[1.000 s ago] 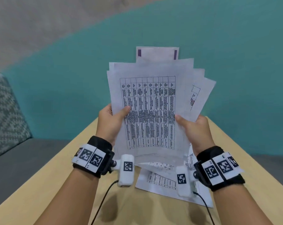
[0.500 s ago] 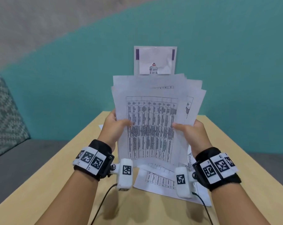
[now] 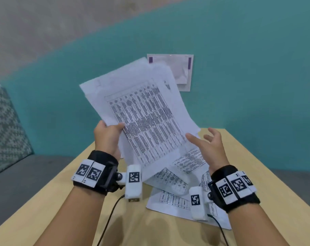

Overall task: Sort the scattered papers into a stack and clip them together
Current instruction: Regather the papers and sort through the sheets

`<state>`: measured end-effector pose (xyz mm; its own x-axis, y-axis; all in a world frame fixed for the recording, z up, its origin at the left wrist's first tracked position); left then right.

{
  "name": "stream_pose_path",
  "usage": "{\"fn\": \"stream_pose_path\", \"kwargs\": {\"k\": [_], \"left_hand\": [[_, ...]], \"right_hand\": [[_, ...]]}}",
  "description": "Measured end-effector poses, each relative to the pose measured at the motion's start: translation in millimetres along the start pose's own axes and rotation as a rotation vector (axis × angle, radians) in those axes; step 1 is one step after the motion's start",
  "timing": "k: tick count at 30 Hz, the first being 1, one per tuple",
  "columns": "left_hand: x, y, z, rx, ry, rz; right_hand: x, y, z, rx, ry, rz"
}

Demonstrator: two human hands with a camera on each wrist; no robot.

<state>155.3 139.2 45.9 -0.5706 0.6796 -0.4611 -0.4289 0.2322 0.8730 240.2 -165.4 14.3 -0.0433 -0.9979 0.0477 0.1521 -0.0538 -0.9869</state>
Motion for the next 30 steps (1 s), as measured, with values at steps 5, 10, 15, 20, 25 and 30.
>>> {"fn": "stream_pose_path", "kwargs": {"k": [5,10,15,20,25,30], "left_hand": [[-1,-8,1,0.121,0.028,-0.196],[-17,-19,-16,0.340,-0.105,-0.273],[-23,-13,-20,0.314,-0.206,-0.240],[-14,12,-12,0.206,-0.230,-0.286],[3,20,-1,0.221,-0.322,-0.124],[-2,1,1,0.155,-0.348,0.213]], "right_hand": [[-37,4,-13,-0.204,-0.320,0.451],[-50,0,-19,-0.156,-0.252,0.541],[-37,5,-13,-0.161,-0.132,0.550],[-3,2,-3,-0.132,-0.010,0.464],[29,-2,8,-0.060,0.013,0.370],[41,-1,14,-0.001,-0.029,0.226]]}}
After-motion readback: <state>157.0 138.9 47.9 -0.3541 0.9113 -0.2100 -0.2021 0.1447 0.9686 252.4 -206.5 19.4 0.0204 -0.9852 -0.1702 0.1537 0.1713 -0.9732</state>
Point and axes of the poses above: each hand's wrist, its own z-axis towards the middle knuckle, its own x-axis out of the back of the hand, y = z × x, the point moved 8 cm from there along z, towards the middle knuckle, and after that the axes turned 4 degrees about -z, right-handed, at the moved point
